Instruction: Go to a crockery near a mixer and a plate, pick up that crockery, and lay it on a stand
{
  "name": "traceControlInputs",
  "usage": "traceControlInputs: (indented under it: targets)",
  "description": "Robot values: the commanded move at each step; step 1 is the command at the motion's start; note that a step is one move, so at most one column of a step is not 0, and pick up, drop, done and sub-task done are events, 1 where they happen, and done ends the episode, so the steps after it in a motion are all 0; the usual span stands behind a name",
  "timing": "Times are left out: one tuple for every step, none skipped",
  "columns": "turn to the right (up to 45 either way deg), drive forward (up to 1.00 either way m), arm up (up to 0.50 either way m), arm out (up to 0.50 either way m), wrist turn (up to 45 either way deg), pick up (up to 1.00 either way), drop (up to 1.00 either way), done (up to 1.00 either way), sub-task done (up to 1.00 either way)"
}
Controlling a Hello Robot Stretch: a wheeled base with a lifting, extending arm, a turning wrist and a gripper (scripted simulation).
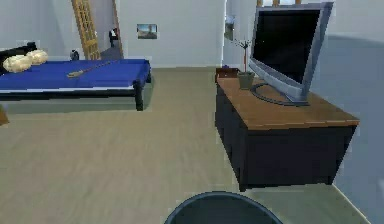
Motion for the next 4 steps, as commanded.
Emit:
traceControlInputs:
  targets:
    - [0.0,1.0,0.0,0.0,0.0,0.0,0.0,0.0,0.0]
    - [0.0,0.9,0.0,0.0,0.0,0.0,0.0,0.0,0.0]
    - [-45.0,0.0,0.0,0.0,0.0,0.0,0.0,0.0,0.0]
    - [-45.0,0.0,0.0,0.0,0.0,0.0,0.0,0.0,0.0]
